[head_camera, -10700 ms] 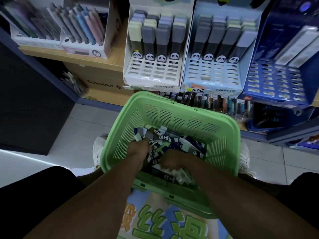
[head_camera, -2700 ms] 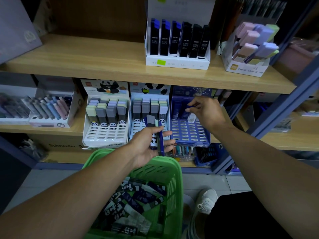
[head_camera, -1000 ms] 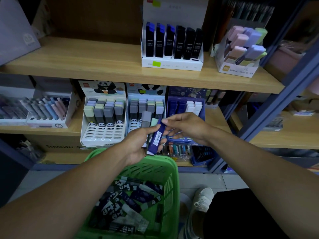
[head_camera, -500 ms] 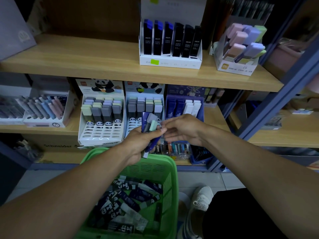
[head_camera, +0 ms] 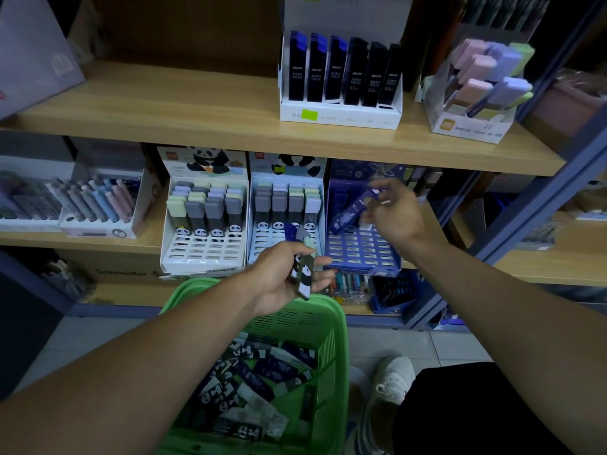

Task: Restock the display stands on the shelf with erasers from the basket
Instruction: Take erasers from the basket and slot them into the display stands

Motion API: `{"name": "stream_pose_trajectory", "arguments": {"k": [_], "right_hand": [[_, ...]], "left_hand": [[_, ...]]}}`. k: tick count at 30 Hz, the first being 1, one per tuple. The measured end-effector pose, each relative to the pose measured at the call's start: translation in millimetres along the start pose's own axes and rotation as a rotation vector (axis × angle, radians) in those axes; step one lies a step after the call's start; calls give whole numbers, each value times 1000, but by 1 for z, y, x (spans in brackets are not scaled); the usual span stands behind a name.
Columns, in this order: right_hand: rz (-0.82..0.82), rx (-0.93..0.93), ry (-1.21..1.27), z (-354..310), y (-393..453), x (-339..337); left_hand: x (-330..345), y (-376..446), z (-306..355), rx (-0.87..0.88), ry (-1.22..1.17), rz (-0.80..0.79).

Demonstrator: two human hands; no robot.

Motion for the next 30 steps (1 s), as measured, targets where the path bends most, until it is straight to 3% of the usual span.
{"name": "stream_pose_trajectory", "arguments": {"k": [6, 18, 22, 30], "right_hand": [[-56, -291, -334, 0, 5, 14], [-183, -361, -463, -2, 10, 23], [-42, -376, -551, -2, 15, 19], [144, -368, -495, -2, 19, 19]], "left_hand": [[-2, -1, 3, 23, 37, 14], [-2, -4, 5, 65, 110, 51], [-1, -5, 7, 54, 94, 36], [2, -9, 7, 27, 119, -31]]}}
Point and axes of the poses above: each hand's wrist, its own y-axis towards the middle knuckle, its own x-axis out of the palm, z = x × y, the point moved 4 cm from there along y, towards the middle knuckle, and after that the axes turned 7 degrees about x, right-handed, at the moved point
